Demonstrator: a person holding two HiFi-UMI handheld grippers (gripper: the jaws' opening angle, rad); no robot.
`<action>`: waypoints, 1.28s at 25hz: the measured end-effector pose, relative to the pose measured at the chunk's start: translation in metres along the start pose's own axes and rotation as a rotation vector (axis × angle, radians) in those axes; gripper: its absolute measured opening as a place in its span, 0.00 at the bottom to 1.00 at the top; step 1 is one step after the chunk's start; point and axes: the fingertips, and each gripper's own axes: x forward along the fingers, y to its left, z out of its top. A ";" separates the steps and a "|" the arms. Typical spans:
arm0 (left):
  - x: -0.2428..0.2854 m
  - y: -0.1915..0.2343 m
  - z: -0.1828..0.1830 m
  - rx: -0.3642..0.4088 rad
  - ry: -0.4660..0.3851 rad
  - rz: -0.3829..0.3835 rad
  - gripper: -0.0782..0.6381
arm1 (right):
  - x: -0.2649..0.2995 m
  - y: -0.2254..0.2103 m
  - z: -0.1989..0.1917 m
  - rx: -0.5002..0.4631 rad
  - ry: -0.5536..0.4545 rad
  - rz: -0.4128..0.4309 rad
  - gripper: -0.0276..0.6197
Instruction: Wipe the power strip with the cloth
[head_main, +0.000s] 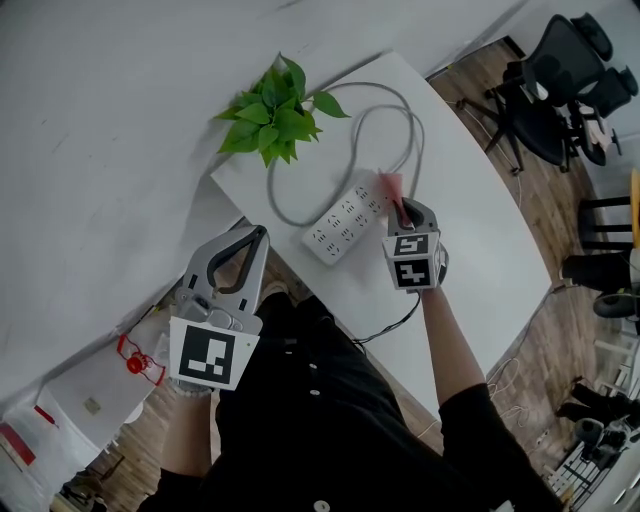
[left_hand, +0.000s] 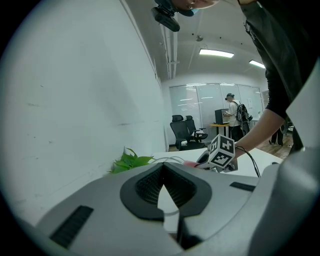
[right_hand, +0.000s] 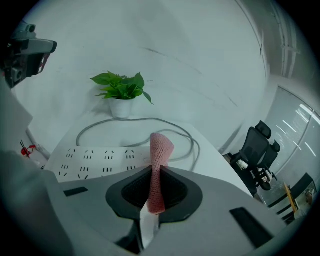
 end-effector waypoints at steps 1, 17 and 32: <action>0.001 0.000 0.000 0.001 -0.001 -0.004 0.13 | 0.000 0.004 0.000 -0.007 0.001 0.010 0.13; 0.004 -0.005 0.000 0.002 -0.011 -0.037 0.13 | -0.019 0.088 0.012 -0.099 -0.026 0.216 0.13; 0.006 -0.003 0.001 0.003 -0.014 -0.041 0.13 | -0.041 0.157 0.008 -0.138 -0.063 0.426 0.13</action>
